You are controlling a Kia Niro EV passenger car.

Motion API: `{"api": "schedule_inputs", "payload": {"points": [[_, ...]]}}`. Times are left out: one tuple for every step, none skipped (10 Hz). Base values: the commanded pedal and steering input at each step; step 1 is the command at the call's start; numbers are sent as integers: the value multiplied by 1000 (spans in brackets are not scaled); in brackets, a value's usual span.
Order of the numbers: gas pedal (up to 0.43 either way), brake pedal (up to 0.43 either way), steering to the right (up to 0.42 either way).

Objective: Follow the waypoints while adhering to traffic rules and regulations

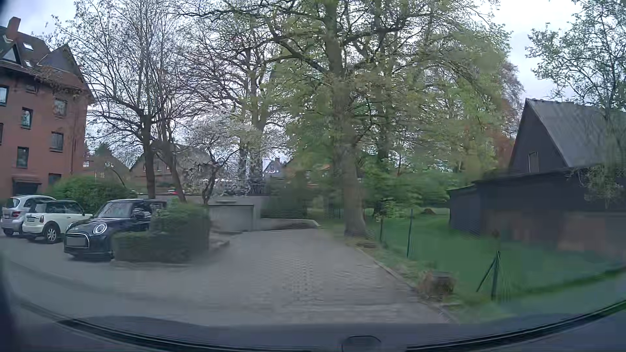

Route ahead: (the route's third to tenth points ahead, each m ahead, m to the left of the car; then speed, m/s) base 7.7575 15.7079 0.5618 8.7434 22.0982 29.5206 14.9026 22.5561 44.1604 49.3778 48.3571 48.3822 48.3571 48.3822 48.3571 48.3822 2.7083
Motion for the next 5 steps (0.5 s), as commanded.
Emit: {"api": "schedule_inputs", "payload": {"points": [[59,0,-46],[59,0,-46],[59,0,-55],[59,0,-68],[59,0,-74]]}}
